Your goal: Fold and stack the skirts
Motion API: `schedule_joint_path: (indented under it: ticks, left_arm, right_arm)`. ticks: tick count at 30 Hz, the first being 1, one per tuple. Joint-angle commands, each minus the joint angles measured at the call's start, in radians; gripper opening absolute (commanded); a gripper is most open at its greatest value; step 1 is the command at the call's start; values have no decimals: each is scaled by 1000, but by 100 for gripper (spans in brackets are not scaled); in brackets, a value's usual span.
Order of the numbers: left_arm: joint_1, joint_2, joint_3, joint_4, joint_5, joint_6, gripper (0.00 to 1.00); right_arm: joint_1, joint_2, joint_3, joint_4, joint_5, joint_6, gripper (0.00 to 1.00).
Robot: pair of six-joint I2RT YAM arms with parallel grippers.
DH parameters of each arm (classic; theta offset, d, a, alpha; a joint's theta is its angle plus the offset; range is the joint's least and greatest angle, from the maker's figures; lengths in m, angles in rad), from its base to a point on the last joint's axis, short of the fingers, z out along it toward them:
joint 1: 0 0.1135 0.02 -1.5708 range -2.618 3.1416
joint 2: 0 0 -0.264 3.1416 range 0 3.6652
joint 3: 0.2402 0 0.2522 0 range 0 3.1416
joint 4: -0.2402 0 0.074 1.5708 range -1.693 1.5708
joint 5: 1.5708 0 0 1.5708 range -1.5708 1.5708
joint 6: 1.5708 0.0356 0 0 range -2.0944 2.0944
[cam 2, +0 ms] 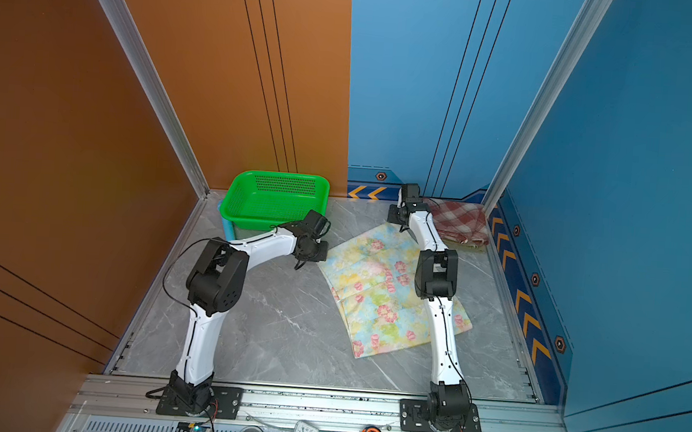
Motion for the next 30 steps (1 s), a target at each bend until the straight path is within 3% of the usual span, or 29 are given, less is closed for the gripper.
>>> schedule_joint_path:
  ticks: [1,19,22,30]
  left_arm:
    - [4,-21,39,-45,-2,11,0]
    - [57,-264,96,-90,-49,73,0]
    - [38,-309,60,-89,-59,88,0]
    - [-82,-412,-92,-78,-137,110,0]
  right_arm:
    - [-2,-16,37,33,15,12,0]
    - [-19,-403,-164,120,-81,71,0]
    - [-20,-492,-264,132,-86,71,0]
    - [-60,-791,-740,300,-97,110,0]
